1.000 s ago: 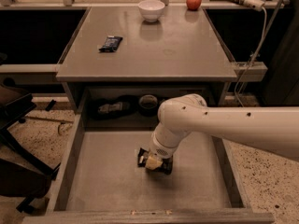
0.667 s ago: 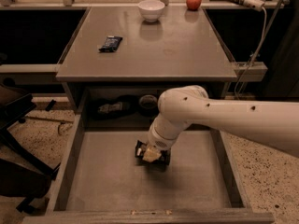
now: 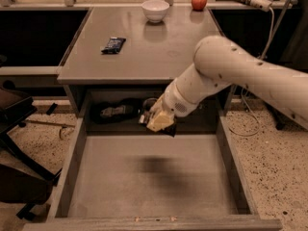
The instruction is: Pick rxbar chocolate from top drawer and place on counter
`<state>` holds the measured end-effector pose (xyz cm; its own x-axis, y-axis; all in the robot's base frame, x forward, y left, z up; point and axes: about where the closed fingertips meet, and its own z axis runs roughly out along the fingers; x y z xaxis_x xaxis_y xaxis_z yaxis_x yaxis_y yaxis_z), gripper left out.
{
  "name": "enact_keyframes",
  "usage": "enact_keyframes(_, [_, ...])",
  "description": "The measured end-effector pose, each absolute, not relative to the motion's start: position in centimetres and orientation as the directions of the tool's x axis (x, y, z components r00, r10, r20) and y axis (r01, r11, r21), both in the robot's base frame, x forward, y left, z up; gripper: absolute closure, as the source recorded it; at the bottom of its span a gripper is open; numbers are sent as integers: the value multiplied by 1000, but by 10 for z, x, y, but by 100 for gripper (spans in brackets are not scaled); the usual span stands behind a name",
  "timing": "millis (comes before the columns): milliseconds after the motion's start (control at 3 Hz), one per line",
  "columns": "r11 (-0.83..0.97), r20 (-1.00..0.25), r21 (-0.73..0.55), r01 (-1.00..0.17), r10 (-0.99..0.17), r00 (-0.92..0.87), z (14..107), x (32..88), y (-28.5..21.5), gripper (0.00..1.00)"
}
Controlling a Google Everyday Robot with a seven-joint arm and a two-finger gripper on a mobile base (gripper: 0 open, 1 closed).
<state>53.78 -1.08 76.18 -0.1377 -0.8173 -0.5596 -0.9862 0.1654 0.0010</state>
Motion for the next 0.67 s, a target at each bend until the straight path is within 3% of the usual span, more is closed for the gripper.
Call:
enact_keyframes(333, [183,-627,-62,-981,-772,-104,831,557,-11,100])
enact_keyframes(667, [183,-627,-62,-981,-772,-104,831,557,-11,100])
